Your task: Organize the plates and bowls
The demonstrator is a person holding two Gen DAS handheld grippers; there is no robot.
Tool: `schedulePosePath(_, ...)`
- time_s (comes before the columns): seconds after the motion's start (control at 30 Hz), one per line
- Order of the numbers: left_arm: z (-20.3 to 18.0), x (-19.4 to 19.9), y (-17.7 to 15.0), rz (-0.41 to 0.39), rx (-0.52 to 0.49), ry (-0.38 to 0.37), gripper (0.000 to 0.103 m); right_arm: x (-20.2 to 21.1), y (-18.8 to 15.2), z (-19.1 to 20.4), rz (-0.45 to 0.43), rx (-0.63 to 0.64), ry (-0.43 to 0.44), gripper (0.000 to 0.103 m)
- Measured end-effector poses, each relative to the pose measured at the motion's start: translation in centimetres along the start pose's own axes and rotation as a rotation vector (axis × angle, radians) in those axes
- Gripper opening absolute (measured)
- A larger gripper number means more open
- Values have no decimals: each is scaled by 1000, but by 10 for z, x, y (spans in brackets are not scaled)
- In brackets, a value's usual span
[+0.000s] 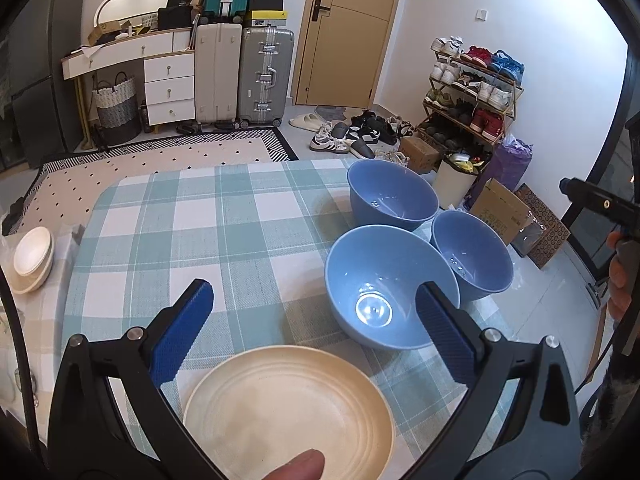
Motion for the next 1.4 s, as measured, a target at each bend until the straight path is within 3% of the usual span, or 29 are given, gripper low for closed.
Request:
schedulePosePath(0.27, -11, -30, 24, 5, -5, -3, 101, 4, 27, -33, -21, -23, -16, 102)
schedulePosePath(0.5, -20, -64, 43, 19, -10, -8, 101, -22, 36, -57, 14, -42, -33, 102)
schedulePosePath(1.4, -42, -189, 75, 101, -34, -11, 101, -129, 28, -110, 143, -105, -52, 102)
Point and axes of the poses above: each gripper's, at about its wrist camera, not at the fingertips, and x roughly against the way its jaws point, z to its left, y to its top, the point moved 4 cm from there along -x, roughly the way its jaws point, and after that the axes turned 8 degrees about -z, right-handed, at the moved point
